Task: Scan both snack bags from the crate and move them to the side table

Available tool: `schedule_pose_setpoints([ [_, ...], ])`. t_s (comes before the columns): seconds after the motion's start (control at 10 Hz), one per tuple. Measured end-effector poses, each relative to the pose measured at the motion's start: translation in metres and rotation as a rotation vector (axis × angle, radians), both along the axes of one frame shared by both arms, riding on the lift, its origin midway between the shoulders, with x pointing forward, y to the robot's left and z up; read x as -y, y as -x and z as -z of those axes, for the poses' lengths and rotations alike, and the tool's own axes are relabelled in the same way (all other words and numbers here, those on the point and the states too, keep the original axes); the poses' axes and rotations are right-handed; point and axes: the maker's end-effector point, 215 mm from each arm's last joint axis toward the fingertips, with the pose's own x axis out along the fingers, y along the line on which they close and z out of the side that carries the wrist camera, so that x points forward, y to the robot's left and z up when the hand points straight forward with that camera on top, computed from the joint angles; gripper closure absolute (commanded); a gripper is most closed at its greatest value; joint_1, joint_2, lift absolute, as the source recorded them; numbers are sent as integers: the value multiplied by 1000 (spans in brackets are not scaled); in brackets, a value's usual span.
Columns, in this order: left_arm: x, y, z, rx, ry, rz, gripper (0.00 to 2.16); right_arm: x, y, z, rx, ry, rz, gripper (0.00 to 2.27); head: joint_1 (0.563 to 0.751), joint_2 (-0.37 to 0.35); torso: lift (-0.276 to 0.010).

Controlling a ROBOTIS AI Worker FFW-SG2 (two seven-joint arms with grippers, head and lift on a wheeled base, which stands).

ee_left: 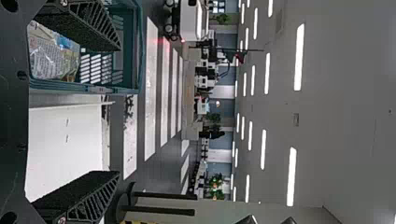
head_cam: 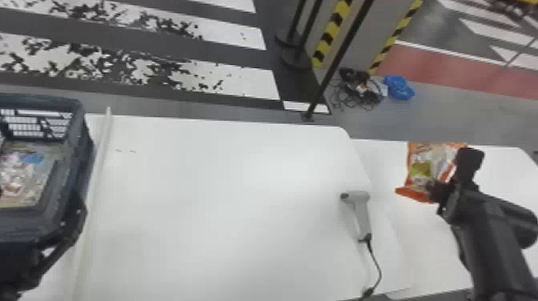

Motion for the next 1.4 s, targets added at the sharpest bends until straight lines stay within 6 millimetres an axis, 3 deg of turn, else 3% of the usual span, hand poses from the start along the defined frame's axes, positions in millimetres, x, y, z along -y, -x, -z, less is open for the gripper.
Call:
schedule_pose_setpoints([
  [0.3, -2, 0, 0, 1, 2, 0, 43, -7, 18, 24, -38, -21, 7, 1062, 695, -350, -29],
  [0.4, -2, 0, -1, 3, 3, 1, 43, -9, 25, 31, -51, -27, 7, 397, 695, -350, -29],
  [0.5, -3, 0, -2, 6, 5, 2, 43, -12, 29, 37, -58, -34, 10, 211, 695, -350, -29],
  [0.9, -3, 0, -3, 8, 7, 2, 43, -6, 39, 39, -56, -34, 54, 76, 695, -350, -29],
  [1.1, -5, 1, -5, 10, 7, -1, 43, 2, 33, 15, 27, -1, 57, 124, 695, -350, -29],
  [1.2, -5, 1, -5, 11, 7, -3, 43, -5, 26, 0, 74, 21, 34, 124, 695, -350, -29],
  [1.4, -2, 1, -5, 9, 10, -1, 43, -49, 4, -21, 158, 40, -43, 127, 695, -350, -29],
])
